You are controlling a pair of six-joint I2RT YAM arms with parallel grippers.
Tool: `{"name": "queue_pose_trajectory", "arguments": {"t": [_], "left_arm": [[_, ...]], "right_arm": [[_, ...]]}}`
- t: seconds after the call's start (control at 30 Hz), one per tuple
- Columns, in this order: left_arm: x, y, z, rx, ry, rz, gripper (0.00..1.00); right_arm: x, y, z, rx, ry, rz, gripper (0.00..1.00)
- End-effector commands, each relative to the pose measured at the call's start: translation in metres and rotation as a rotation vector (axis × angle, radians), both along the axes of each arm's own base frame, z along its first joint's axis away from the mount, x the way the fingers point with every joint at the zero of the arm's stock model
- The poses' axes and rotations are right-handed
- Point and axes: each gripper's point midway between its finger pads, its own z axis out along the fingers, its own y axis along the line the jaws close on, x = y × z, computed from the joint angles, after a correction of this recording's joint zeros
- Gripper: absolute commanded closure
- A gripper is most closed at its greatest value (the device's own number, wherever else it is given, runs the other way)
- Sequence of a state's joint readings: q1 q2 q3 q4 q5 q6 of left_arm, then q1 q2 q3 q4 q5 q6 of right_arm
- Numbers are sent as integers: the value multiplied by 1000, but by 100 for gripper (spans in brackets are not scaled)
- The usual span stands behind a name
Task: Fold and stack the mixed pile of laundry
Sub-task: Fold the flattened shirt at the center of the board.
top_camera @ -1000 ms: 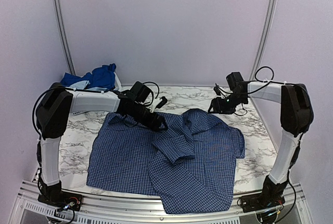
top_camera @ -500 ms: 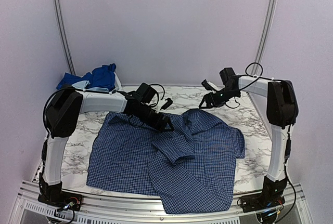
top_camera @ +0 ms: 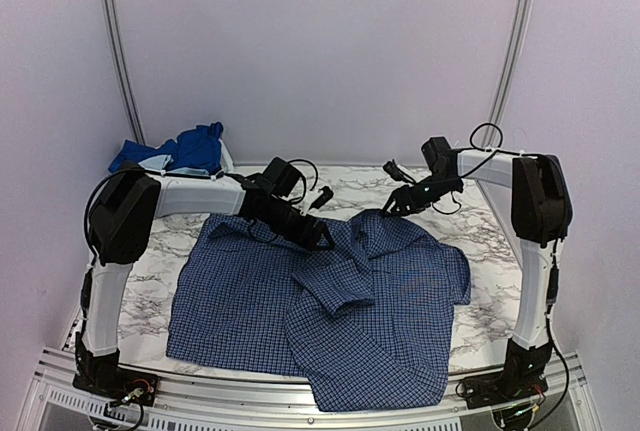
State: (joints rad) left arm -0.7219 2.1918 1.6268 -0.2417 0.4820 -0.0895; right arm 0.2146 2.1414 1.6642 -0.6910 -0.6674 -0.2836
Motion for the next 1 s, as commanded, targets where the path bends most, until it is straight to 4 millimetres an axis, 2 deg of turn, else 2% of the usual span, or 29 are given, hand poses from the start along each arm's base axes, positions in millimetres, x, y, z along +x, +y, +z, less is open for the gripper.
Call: {"name": "queue_pose_trajectory", "arguments": {"t": [0.0,0.2,0.33,0.5,0.6,0.8,0.97], "left_arm": [[3,-7,7,-19,1,-13,30],[1,-13,20,-57,1,-36,46],[-2,-18,20,-77,28,-53,56],[-6,-22,19,-78,28,-63,57],[-7,-24,19,-79,29,-67,59],[-6,-25,24,-83,24,-62,73],[-6,-32,54,-121,-23,-70,95]], "right_arm": [[3,-10,-12,-45,7,-26,46],[4,-11,0,-41,-20,-46,70],[2,-10,9,-26,-33,-48,78],[-2,-10,17,-17,-50,-41,88],[-3,-10,21,-14,-56,-38,100],[-2,-15,29,-37,-83,-61,100],[6,-29,31,-105,-112,-126,100]]}}
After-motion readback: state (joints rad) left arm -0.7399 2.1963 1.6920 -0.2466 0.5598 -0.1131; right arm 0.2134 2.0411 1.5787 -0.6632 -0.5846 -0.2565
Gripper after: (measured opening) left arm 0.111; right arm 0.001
